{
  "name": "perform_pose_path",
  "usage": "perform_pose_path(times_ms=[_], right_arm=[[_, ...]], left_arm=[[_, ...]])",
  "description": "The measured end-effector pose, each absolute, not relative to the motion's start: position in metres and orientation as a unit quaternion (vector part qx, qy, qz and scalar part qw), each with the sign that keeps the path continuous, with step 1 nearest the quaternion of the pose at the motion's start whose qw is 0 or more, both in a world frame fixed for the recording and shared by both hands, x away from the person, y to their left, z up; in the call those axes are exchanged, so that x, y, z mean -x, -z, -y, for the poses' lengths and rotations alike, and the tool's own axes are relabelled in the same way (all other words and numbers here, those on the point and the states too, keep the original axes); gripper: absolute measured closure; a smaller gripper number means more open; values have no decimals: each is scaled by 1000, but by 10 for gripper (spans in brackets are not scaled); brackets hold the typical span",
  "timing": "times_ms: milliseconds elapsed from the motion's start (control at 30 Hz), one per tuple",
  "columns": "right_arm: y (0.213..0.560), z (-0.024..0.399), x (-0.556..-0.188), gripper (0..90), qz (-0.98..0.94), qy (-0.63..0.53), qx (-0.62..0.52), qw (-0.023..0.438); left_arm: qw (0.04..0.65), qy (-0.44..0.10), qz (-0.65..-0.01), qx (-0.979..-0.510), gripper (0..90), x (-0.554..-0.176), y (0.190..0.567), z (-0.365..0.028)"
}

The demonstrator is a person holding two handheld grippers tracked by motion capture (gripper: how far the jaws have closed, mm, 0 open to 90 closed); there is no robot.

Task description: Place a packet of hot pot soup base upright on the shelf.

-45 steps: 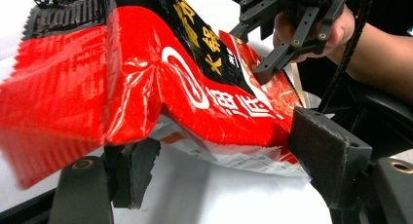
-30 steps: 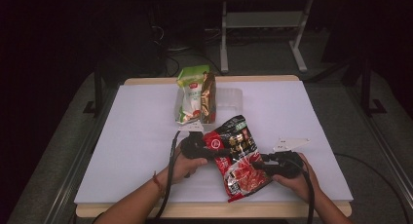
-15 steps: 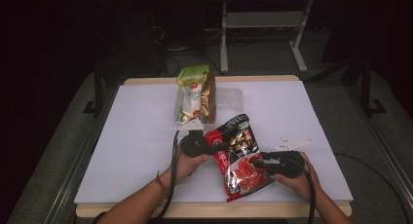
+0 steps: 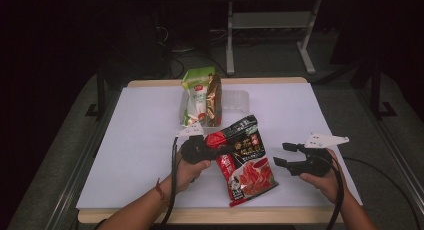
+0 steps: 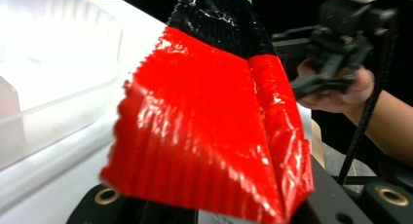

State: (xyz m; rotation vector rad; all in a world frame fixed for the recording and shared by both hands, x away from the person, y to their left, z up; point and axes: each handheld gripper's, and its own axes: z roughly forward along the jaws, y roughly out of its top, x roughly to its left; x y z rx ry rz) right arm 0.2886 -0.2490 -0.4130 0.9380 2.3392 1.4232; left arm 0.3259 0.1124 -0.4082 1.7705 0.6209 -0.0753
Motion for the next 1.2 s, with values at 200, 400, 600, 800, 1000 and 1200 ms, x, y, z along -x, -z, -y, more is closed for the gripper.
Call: perform_pose_path(times_ms=[200,400,600,800,1000,1200], right_arm=[[422,255,-297,320,-801,-458,-361,136],[427,256,-298,314,-800,-448,-372,145],[429,258,-300,308,-797,-444,-381,152],[430,258,-298,309,-798,-438,-386,151],[427,258,-294,318,-795,-445,-384,150],[426,254,-293,310,-795,-449,-380,148]], left_arm=[[601,10,-244,-761,792,-314,397,-113],[610,-6,-242,-755,802,-310,390,-119],[615,-28,-240,-751,810,-309,383,-124],[620,-76,-232,-745,815,-303,366,-127],[625,-104,-243,-734,815,-304,355,-134],[629,-134,-254,-723,814,-307,344,-137]])
